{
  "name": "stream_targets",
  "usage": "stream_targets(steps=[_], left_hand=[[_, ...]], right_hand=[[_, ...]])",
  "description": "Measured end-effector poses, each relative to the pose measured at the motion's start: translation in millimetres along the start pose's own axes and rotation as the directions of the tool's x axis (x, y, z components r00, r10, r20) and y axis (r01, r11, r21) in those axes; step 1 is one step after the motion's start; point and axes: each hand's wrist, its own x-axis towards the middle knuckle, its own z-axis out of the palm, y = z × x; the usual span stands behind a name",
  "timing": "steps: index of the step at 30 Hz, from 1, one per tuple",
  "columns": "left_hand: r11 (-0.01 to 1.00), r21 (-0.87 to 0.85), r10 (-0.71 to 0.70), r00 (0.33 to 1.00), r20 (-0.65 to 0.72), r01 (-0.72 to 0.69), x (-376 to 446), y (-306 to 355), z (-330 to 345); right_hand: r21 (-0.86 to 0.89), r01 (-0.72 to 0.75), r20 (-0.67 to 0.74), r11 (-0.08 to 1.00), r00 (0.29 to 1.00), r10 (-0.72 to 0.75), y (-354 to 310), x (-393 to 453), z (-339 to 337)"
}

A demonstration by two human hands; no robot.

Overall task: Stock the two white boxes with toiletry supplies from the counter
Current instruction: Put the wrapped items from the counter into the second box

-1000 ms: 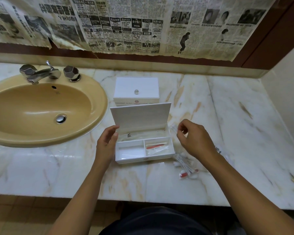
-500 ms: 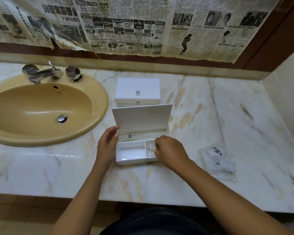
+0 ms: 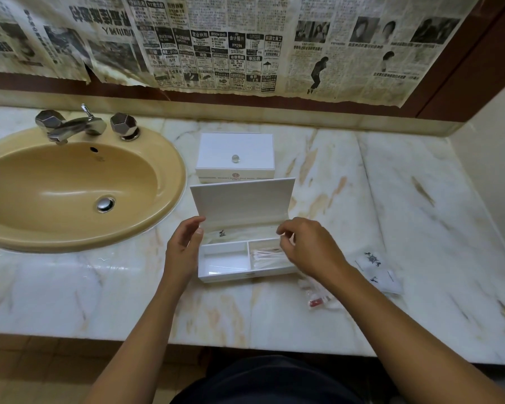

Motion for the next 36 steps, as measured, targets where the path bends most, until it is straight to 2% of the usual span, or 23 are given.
stream_targets(steps=[3, 8, 14, 17, 26, 36], left_hand=[[1.0, -0.005, 0.0, 1.0, 0.003, 0.0, -0.1, -0.4, -0.3], [1.0, 0.003, 0.012, 1.0, -0.003, -0.012, 0.9, -0.6, 0.3], [1.0, 0.019, 0.015, 1.0, -0.005, -0.015, 0.3, -0.1, 0.4], [1.0, 0.017, 0.012, 1.0, -0.007, -0.012, -0.1, 1.0, 0.8], [1.0, 0.006, 0.002, 1.0, -0.009, -0.002, -0.4, 1.4, 1.0], [1.0, 0.007, -0.011, 1.0, -0.005, 0.011, -0.8, 0.5, 0.3]], right_hand=[[-0.032, -0.075, -0.001, 0.997, 0.997, 0.075, 12.6, 0.5, -13.3], [-0.153, -0.21, 0.155, 0.966, 0.96, 0.233, 35.7, -1.1, -20.3], [-0.326, -0.198, 0.331, 0.924, 0.892, 0.309, 43.2, -11.4, -10.5], [-0.365, -0.187, 0.372, 0.912, 0.868, 0.328, 41.8, -16.5, -1.8], [-0.368, -0.207, 0.291, 0.907, 0.9, 0.324, 46.9, -13.1, 4.0], [-0.168, -0.171, 0.022, 0.971, 0.984, 0.177, 27.3, -1.4, -24.7]])
